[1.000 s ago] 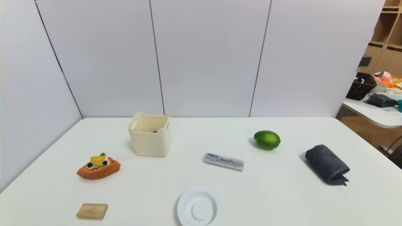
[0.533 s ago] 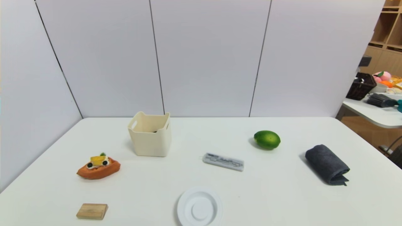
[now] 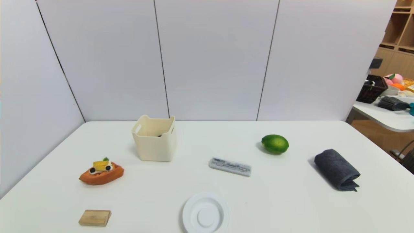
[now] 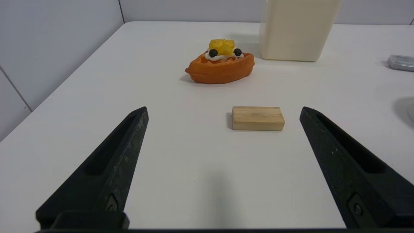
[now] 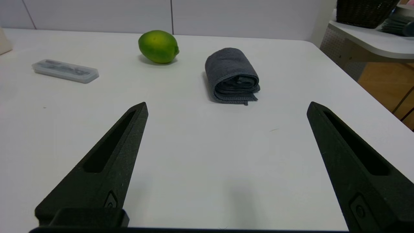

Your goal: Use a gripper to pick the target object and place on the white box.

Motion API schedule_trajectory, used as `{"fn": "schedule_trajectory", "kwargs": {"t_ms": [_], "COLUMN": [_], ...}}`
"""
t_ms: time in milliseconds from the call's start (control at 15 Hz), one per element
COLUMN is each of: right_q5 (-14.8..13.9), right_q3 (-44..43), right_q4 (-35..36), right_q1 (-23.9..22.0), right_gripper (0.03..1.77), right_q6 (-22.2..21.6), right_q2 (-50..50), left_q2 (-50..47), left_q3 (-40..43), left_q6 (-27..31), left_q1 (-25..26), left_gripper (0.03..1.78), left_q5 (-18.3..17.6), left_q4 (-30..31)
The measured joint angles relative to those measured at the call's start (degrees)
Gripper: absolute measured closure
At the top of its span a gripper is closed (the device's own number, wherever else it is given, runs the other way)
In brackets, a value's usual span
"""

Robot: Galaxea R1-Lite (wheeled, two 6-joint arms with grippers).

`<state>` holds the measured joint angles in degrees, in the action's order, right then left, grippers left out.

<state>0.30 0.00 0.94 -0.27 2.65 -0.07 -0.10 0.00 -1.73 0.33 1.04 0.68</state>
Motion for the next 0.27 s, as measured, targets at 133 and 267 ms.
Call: {"fn": "schedule_trajectory", "kwargs": {"t_ms": [133, 267], "right_q5": [0.0, 0.0], "right_q3": [0.0, 0.0], "right_q4": [0.0, -0.1], "right_q1": [0.0, 0.0], "right_gripper": [0.10, 0.10], "right_q6": [0.0, -0.2], "right_q2": [0.0, 0.0], "left_q2": [0.0, 0.0], "left_q3": [0.0, 0.0], "left_q6": [0.0, 0.0], "left_q1": [0.0, 0.0], "left_gripper": [0.12, 0.12], "left_q5": [0.0, 0.0], "left_q4": [0.0, 0.0]}}
